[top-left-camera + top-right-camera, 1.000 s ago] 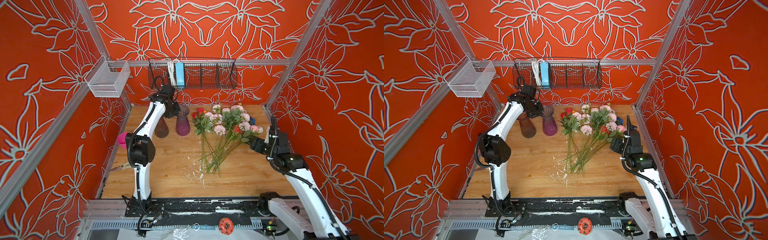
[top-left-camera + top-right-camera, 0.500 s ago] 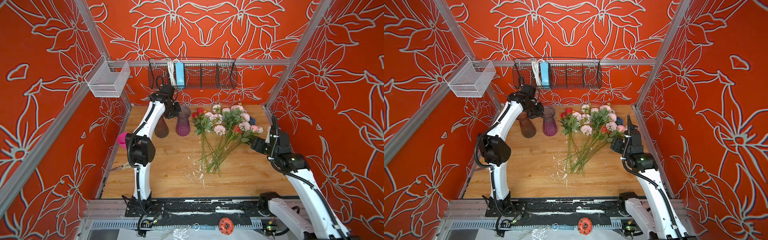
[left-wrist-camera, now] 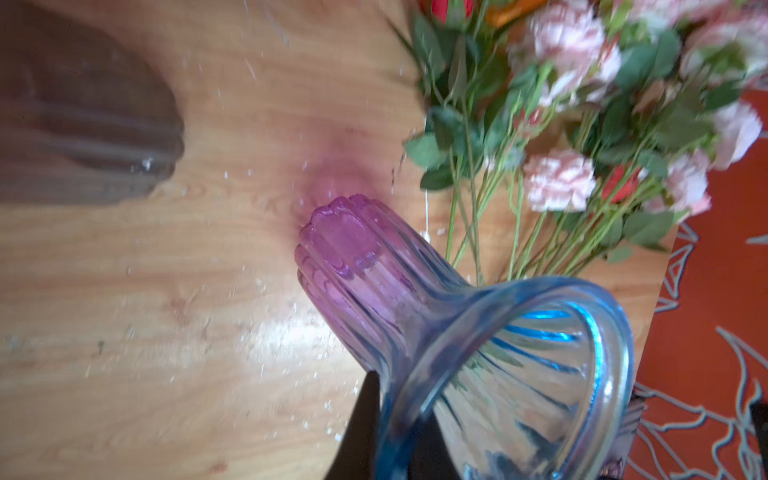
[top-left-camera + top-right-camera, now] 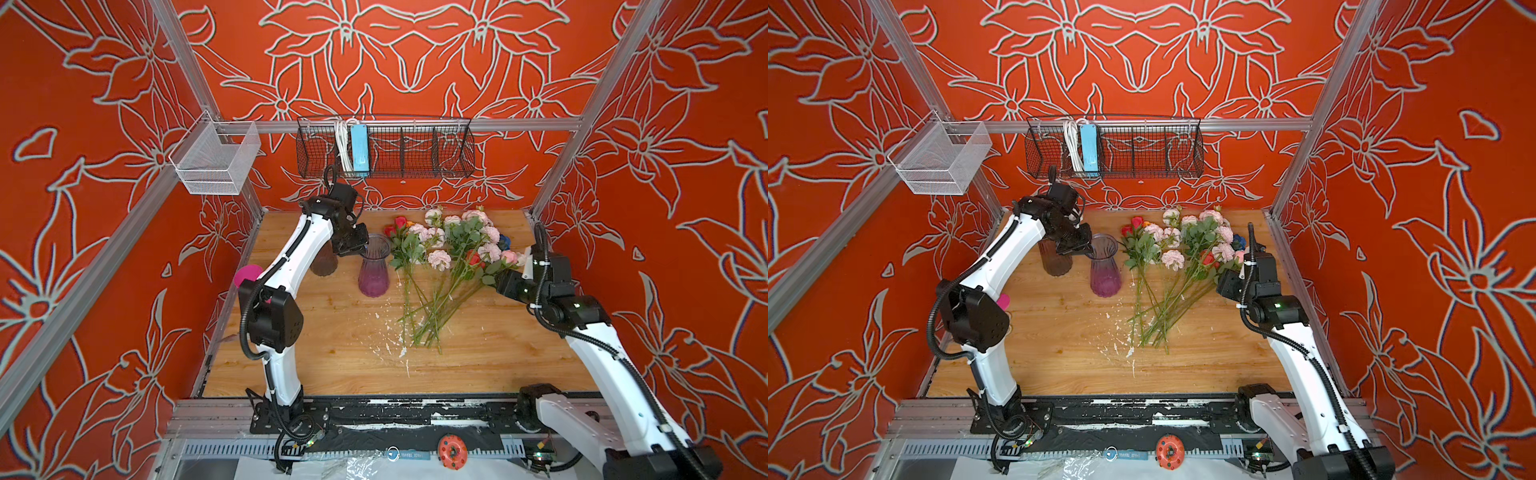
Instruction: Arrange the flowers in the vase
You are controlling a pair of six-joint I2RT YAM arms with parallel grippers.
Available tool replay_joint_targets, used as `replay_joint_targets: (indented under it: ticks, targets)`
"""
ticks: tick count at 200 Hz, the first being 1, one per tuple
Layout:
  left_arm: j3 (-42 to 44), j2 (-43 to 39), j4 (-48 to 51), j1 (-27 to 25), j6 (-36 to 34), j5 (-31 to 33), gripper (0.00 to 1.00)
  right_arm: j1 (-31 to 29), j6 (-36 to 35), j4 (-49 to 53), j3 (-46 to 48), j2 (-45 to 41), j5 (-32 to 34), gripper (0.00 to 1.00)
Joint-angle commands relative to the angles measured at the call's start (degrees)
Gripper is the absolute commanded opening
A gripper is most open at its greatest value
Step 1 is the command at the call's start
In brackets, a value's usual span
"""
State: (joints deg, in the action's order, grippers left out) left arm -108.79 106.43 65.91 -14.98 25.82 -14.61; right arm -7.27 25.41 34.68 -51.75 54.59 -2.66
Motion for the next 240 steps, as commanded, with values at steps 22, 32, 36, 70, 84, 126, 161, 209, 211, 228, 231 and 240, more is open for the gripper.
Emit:
replay_joint_targets:
  ticks: [22, 32, 36, 70, 84, 126, 161, 209, 211, 228, 231, 240]
  targets:
    - [5.7, -6.6, 5.1, -0.2, -3.9, -3.8, 0.0, -10.8, -3.9, -6.5, -1.2, 8.6, -3.1, 0.48]
    - [7.1, -7.2, 5.2, -0.2, -4.1, -3.9, 0.0, -13.8, -5.6, -6.1, -3.6, 12.3, -2.9, 0.5]
    - [7.5, -7.4, 5.2, -0.1, -4.2, -3.7, 0.0, -14.7, -6.3, -6.1, -4.5, 14.2, -3.4, 0.52]
    - [7.6, -7.1, 5.3, -0.1, -4.4, -4.8, 0.13, -18.9, -9.0, -5.6, -12.3, 29.5, -5.4, 0.57]
    - [7.3, -7.1, 5.3, -0.1, -4.8, -4.9, 0.21, -20.3, -9.6, -5.7, -15.6, 34.4, -5.2, 0.58]
    - [5.9, -9.1, 5.2, 0.0, -5.9, -3.8, 0.61, -23.9, -11.8, -2.7, -24.6, 45.9, -2.0, 0.58]
    - [4.1, -12.6, 6.0, 0.5, -6.4, -2.6, 0.69, -25.3, -11.8, -1.8, -28.5, 51.0, -2.7, 0.56]
    - [11.4, -25.6, -1.1, 0.7, -5.0, -4.0, 0.71, -25.5, -10.9, -1.7, -32.3, 56.9, -2.1, 0.35]
    - [12.1, -26.4, -1.8, 0.7, -4.8, -4.1, 0.71, -25.5, -10.7, -1.8, -32.3, 56.9, -1.9, 0.34]
    - [17.0, -31.8, -6.4, 0.8, -4.0, -5.2, 0.73, -25.4, -10.7, -3.6, -31.9, 57.4, -2.1, 0.33]
    - [17.7, -32.6, -7.2, 0.9, -3.9, -5.2, 0.74, -25.4, -10.7, -3.2, -32.3, 57.7, -2.2, 0.32]
    - [19.2, -34.4, -8.9, 0.9, -3.4, -5.8, 0.74, -25.4, -10.9, -2.0, -33.9, 58.9, -2.9, 0.32]
